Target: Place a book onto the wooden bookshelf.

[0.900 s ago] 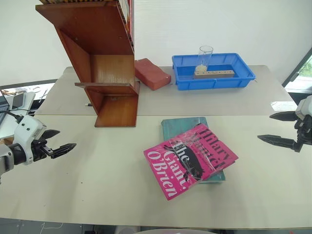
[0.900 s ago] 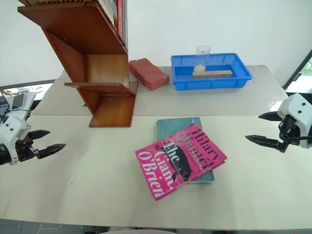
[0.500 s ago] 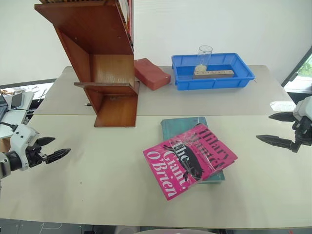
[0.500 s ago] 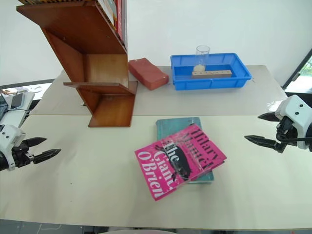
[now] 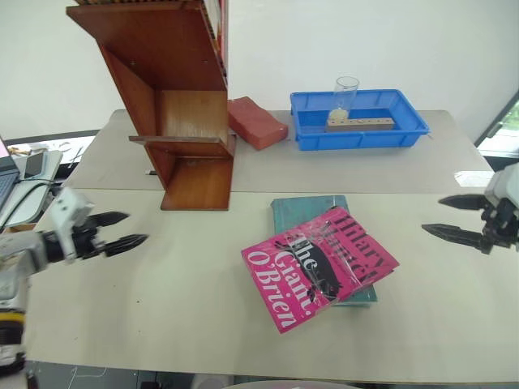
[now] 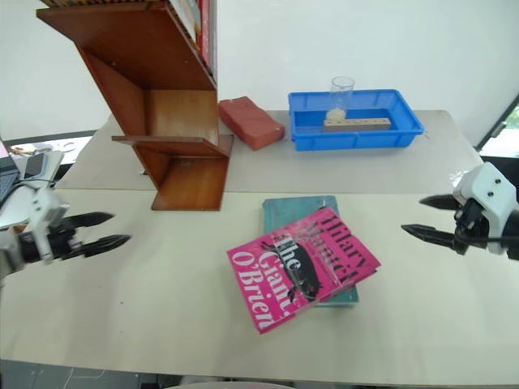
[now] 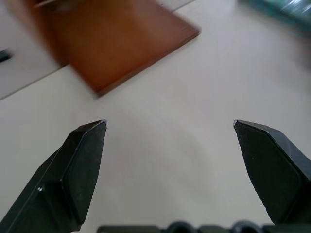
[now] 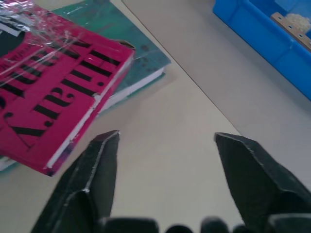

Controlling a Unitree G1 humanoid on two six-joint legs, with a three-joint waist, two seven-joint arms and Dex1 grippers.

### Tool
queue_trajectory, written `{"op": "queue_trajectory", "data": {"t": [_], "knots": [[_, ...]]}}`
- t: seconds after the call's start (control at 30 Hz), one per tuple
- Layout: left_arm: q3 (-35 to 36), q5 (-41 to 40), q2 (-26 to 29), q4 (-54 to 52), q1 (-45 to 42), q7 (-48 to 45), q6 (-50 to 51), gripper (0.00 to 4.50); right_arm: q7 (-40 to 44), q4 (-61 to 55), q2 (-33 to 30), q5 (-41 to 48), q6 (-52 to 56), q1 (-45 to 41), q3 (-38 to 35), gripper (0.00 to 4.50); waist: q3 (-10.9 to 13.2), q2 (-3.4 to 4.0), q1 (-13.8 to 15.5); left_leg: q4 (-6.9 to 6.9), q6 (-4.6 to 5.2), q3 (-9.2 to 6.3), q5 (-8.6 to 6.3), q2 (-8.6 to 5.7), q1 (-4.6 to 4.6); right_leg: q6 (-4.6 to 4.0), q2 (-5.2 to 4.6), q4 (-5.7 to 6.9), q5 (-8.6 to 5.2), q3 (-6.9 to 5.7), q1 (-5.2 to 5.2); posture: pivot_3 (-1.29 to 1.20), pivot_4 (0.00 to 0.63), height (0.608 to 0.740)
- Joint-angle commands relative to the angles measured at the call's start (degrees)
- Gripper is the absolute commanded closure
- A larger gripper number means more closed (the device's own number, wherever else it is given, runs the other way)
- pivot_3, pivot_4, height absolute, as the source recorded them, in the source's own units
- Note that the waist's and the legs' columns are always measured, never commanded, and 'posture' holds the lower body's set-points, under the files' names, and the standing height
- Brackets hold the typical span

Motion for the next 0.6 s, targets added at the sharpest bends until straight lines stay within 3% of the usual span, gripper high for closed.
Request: {"op": "queue_trajectory", "data": {"t": [0.03,0.2,0.4,0.6], "knots": [[-3.81,-4.25,-2.71,-7.22,-5.69,1.01,8.75,0.0,2.14,-10.7,0.97,0.65,3.16,7.49,-7.8,2.58,-0.01,-0.06,0.04,0.01,0.0,-0.07,0.0,0.0,-0.04,0.02,0.01,-0.04,0.0,-0.04,0.04,0.0,0.15,0.649],[-10.11,-7.7,-9.0,-9.61,-13.46,2.25,19.8,0.0,3.31,-23.21,4.86,-0.67,5.14,20.55,-11.27,4.34,-0.01,-0.11,-0.44,0.06,0.0,-0.21,0.01,-0.03,-0.07,0.14,0.05,-0.18,0.05,-0.07,0.36,0.0,0.15,0.649],[-14.6,-8.02,-14.52,-3.35,-18.03,2.1,25.93,0.0,-1.43,-28.44,8.09,-5.08,3.89,25.2,-4.65,4.43,0.0,-0.11,-1.64,-0.01,0.02,-0.36,0.0,-0.06,0.3,0.15,0.11,-0.49,0.05,-0.08,0.92,0.0,0.15,0.649],[-17.73,-7.45,-20.65,6.61,-20.09,1.86,29.7,0.0,-7.99,-22.16,9.53,-10.4,0.98,16.68,8.19,4.43,0.05,-0.14,-1.68,-0.01,0.04,-0.59,-0.02,-0.21,0.32,0.15,0.06,-0.76,0.05,-0.22,1.02,0.0,0.15,0.649]]}}
